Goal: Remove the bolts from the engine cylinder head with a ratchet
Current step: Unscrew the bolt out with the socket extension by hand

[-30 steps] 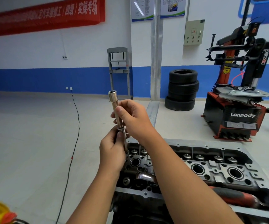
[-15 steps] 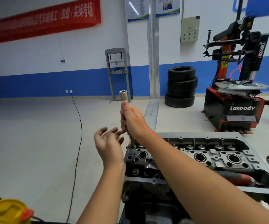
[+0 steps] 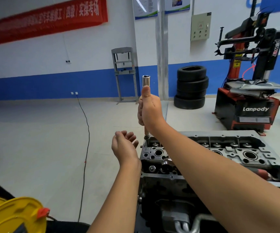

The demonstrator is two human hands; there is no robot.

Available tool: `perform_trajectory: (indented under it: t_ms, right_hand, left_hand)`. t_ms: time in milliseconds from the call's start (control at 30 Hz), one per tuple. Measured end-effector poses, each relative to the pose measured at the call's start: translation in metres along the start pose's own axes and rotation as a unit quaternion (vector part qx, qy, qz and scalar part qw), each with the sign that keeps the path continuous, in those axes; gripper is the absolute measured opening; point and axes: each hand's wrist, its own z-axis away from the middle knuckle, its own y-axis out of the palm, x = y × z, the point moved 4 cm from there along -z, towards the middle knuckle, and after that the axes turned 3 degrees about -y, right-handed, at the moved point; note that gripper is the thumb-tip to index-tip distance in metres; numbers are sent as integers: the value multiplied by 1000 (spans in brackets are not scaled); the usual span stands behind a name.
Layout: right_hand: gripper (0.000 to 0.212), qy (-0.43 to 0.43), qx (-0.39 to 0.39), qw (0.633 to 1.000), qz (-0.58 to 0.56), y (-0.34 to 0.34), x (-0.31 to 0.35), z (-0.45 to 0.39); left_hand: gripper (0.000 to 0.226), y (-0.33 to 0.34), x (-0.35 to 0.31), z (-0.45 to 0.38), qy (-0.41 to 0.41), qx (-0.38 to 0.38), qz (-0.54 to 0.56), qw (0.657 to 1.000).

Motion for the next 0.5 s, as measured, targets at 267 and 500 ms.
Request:
perform_trajectory:
  t_ms: [267,500]
  right_hand:
    - [62,-22,11,998,-61,0,36,-28]
    - [67,44,-50,992,-112,-25,65,-56]
  left_hand:
    - [26,18,3,9,114,94,-279,949]
    - [19,37,12,15,204,208,-475,830]
